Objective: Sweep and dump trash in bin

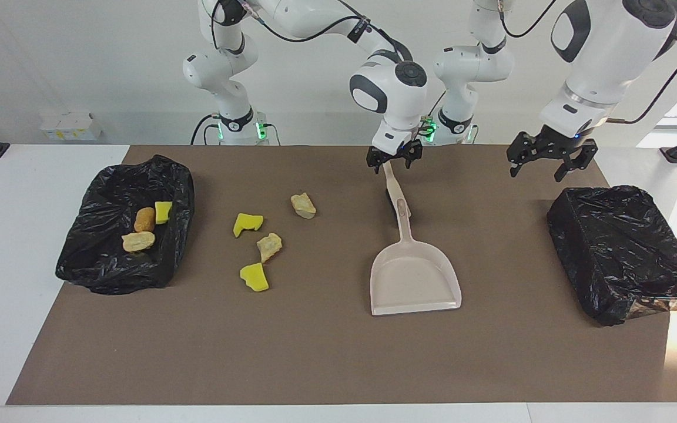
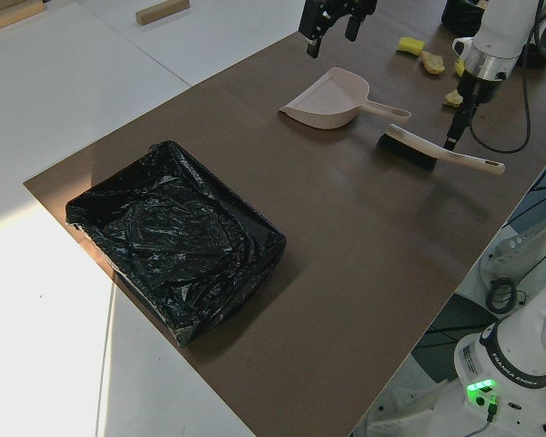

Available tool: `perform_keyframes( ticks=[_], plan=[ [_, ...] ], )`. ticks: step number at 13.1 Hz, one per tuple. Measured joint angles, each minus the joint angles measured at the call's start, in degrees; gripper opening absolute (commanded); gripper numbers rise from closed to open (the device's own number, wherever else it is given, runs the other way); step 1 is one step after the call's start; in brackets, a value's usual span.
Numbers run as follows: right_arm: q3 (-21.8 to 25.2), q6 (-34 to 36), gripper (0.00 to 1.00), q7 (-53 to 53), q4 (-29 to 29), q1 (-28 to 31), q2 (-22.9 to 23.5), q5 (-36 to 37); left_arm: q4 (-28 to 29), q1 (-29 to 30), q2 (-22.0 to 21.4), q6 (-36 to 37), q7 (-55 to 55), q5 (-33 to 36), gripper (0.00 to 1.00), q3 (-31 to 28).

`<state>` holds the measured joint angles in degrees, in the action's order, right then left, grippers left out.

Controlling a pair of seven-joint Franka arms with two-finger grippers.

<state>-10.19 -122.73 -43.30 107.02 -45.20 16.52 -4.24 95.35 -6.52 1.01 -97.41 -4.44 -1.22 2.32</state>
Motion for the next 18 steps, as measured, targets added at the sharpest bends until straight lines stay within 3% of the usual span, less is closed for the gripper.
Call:
perform_keyframes(
  ticks=[2, 5, 11, 14, 16, 18],
  plan=[
    [0.0, -4.4, 1.0, 0.0, 7.0, -2.3, -3.3, -1.8, -0.5, -1.4, 2.5, -0.9, 0.2, -0.1, 1.0, 0.4],
    [-0.1, -5.0, 0.95, 0.0, 11.2, -3.8, -6.1, -2.2, -0.7, -3.4, 6.1, -4.1, 0.9, -0.2, 1.0, 0.7],
    [0.0, -5.3, 0.92, 0.0, 11.6, -3.8, -6.5, -2.3, -0.6, -11.9, 14.6, -14.2, 12.4, -0.2, 1.0, 0.9],
    [0.0, -6.6, 0.86, 0.0, 11.7, -3.8, -6.5, -2.3, 2.1, -14.7, 15.4, -14.7, 16.0, -0.2, 1.0, 1.0],
    [0.0, -7.0, 0.84, 0.0, 11.7, -3.8, -6.5, -2.4, 6.6, -16.8, 15.4, -19.0, 18.9, -0.2, 0.99, 1.0],
    [0.0, -7.0, 0.73, 0.3, 11.7, -3.7, -6.5, -3.0, 10.8, -18.0, 15.2, -22.3, 20.0, -0.2, 0.96, 1.1]
  ],
)
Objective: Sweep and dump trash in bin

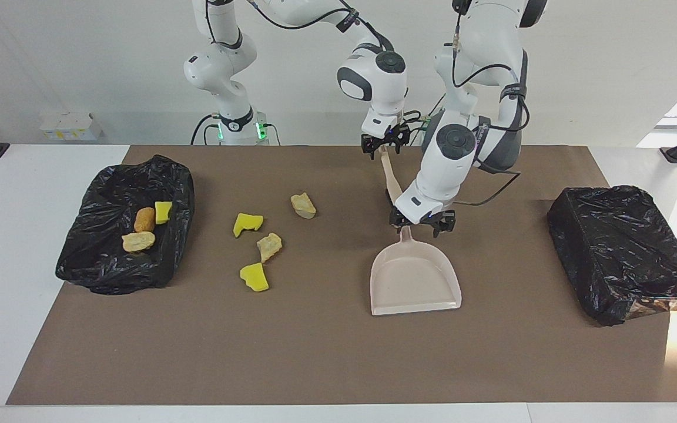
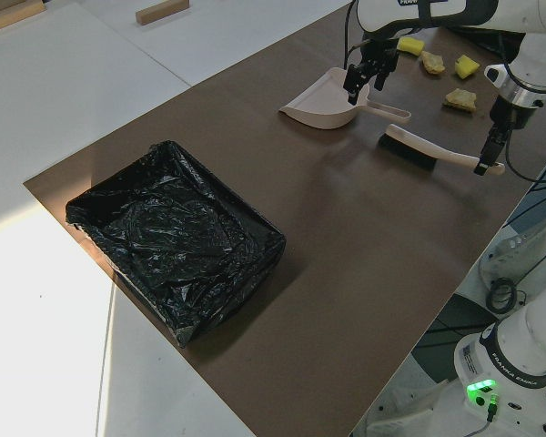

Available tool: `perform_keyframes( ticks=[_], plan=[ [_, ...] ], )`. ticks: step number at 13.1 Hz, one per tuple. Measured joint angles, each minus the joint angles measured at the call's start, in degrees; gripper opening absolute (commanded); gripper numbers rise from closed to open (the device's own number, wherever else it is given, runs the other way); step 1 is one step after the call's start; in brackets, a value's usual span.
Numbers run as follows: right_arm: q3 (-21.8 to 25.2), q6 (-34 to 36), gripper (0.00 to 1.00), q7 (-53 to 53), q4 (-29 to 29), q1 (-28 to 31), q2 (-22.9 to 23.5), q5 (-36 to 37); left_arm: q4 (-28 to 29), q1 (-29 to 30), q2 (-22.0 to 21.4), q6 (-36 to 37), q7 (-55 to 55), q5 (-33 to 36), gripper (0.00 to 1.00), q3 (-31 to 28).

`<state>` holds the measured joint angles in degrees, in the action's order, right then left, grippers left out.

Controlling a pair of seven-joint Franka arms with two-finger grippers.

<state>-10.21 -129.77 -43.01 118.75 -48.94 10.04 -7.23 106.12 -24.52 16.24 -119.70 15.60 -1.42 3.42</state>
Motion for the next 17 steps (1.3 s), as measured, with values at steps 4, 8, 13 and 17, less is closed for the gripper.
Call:
perform_keyframes(
  ticks=[4, 8, 13, 17],
  plan=[
    [0.1, 0.0, 0.37, 1.2, 0.3, 0.1, 0.0, -0.7, 5.1, -2.3, -3.3, -0.1, 3.0, 0.0, 0.16, 0.1],
    [0.1, 0.0, 0.0, 1.3, 0.6, 0.1, 0.0, -2.4, 6.9, -2.4, -4.8, -0.2, 9.2, -0.8, 0.0, 0.1],
    [0.1, 1.0, 0.0, 1.1, 0.6, 0.1, -0.6, -2.7, 7.1, -2.4, -5.0, -0.3, 9.7, -1.0, 0.54, 0.1],
    [0.3, 13.9, 0.0, 0.9, 0.3, 5.1, -8.3, -2.8, 7.5, -2.4, -5.0, -3.7, 9.7, -1.1, 0.39, -0.1]
  ],
)
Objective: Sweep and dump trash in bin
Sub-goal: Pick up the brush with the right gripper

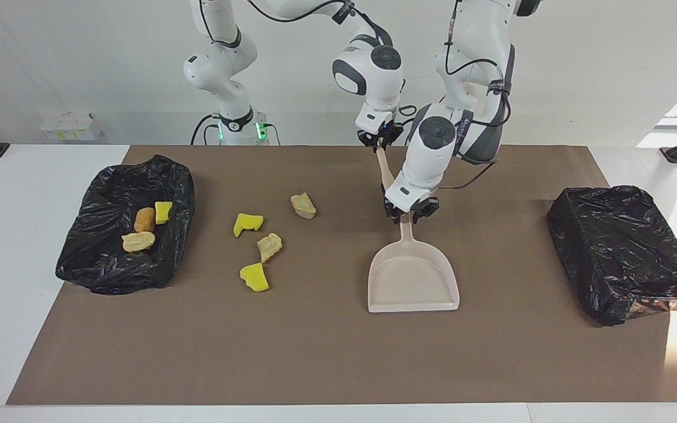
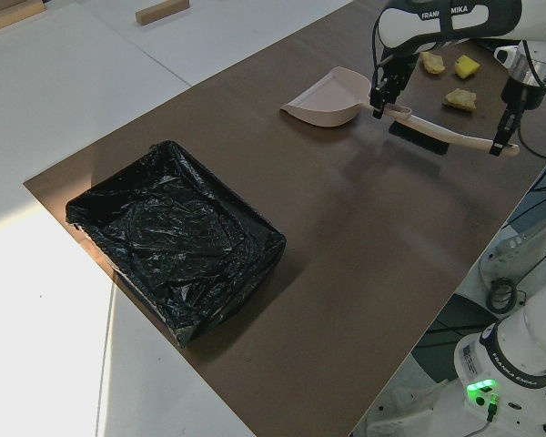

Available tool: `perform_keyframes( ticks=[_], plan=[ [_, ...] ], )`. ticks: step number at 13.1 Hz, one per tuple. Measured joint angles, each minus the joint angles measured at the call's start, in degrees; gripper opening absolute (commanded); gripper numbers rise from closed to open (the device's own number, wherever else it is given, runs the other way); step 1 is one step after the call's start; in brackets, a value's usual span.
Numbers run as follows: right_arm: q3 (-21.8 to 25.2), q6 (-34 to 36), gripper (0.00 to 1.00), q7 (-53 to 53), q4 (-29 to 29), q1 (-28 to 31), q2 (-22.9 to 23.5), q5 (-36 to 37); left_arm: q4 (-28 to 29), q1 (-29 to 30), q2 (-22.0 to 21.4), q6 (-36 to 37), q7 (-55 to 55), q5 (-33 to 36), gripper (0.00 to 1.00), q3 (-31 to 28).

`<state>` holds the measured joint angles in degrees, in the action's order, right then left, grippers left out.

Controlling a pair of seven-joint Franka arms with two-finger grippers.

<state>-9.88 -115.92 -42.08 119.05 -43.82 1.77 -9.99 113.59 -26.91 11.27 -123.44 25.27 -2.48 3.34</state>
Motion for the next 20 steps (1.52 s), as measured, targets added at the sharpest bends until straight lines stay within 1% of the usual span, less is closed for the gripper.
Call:
perform_keyframes(
  ticks=[1, 2, 3, 4, 7, 8, 9, 12, 15, 17, 20],
  plan=[
    [0.0, 4.4, 0.0, 0.0, 0.0, 2.3, -2.8, 0.0, 0.1, 0.0, 0.0, -0.4, 0.0, 0.0, 0.39, 0.0],
    [0.1, 8.0, 0.0, 0.0, 0.3, 4.4, -5.4, 0.0, 0.4, 0.0, 0.0, -0.4, 0.0, 0.0, 0.34, 0.0],
    [0.2, 10.1, 0.0, 0.1, 1.2, 6.0, -7.8, 0.0, 0.8, 0.0, -0.1, -0.5, 0.0, 0.0, 0.22, 0.0],
    [0.2, 10.7, 0.0, 0.1, 3.0, 7.2, -9.9, 0.0, 1.1, 0.0, -0.1, -0.5, 0.0, 0.0, 0.19, 0.0],
    [0.3, 10.7, 0.0, 0.0, 9.5, 10.3, -14.6, 0.2, 1.4, 0.0, -0.2, -0.7, 0.2, -0.1, 0.19, 0.0],
    [0.3, 10.7, 0.0, 0.0, 10.9, 12.1, -15.8, 0.3, 1.5, 0.0, -0.2, -0.7, 0.2, -0.1, 0.11, 0.0],
    [0.3, 10.7, 0.0, 0.0, 11.7, 14.2, -16.7, 0.4, 1.5, 0.0, -0.2, -0.7, 0.2, -0.1, 0.0, 0.0],
    [0.6, 10.7, 0.0, 2.2, 13.4, 24.0, -19.5, 2.1, 1.4, 0.0, -0.2, -0.6, 0.3, -0.1, 0.0, 0.0],
    [0.7, 10.7, 0.0, 7.6, 15.3, 32.2, -20.4, 6.6, 0.8, 0.1, -0.3, -0.6, 0.3, -0.1, 0.0, -0.3],
    [0.7, 9.7, 0.0, 9.9, 17.6, 35.3, -21.0, 7.0, -0.9, 0.3, -0.3, -0.2, 0.1, 0.0, 0.0, -0.8],
    [0.6, 3.2, 0.0, 10.1, 25.6, 35.9, -23.5, 7.0, -4.9, 2.2, -0.6, 4.1, -5.9, 0.1, 0.0, -1.6]
  ],
)
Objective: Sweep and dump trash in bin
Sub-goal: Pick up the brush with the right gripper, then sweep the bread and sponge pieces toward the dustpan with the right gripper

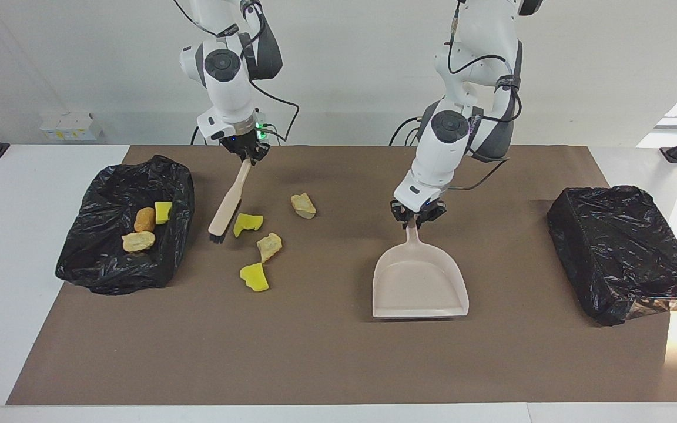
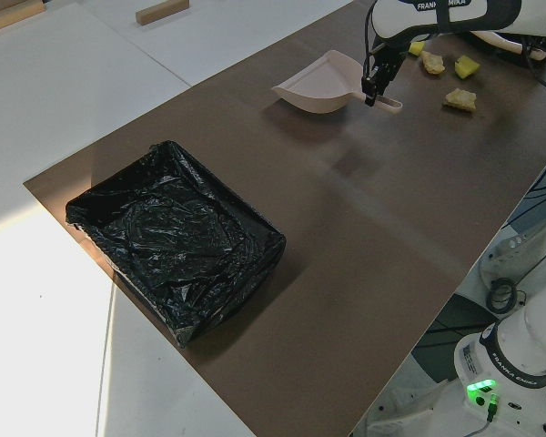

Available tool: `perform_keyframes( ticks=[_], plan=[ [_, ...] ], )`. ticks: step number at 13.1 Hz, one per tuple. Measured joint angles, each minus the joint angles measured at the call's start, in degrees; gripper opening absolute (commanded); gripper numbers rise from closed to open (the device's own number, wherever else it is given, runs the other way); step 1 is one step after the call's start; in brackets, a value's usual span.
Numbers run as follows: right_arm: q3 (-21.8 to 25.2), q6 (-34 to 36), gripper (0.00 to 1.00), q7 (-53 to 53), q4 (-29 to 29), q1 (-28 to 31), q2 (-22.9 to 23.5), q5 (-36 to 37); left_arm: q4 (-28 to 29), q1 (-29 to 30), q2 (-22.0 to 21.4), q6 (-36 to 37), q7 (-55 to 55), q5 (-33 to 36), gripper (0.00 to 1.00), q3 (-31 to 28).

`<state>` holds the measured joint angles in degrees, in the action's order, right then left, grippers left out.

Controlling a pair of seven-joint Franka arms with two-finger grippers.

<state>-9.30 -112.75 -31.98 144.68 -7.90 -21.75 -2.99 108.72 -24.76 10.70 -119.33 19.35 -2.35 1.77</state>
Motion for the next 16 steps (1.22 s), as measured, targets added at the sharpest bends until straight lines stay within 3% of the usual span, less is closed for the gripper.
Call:
perform_keyframes(
  ticks=[4, 7, 12, 16],
  plan=[
    [-0.5, -3.2, 0.0, 0.2, 4.5, -0.4, -1.2, -0.1, -5.8, 4.1, -1.1, 9.9, -9.2, 0.1, 0.0, -0.4],
    [-0.7, -9.4, 0.0, 0.2, 4.2, -1.9, 3.2, -1.1, -7.3, 6.6, -2.5, 16.8, -23.9, 0.1, 0.0, -0.6],
    [-0.8, -9.6, 0.0, -0.3, -7.4, -6.3, 13.2, -4.7, -4.9, 7.2, -4.6, 23.1, -44.0, 3.1, 0.0, -0.4],
    [-0.8, -4.6, 0.0, -0.4, -16.6, -7.7, 17.8, -4.8, 3.7, 7.3, -9.2, 21.8, -58.6, 4.7, 0.0, -0.4]
  ],
)
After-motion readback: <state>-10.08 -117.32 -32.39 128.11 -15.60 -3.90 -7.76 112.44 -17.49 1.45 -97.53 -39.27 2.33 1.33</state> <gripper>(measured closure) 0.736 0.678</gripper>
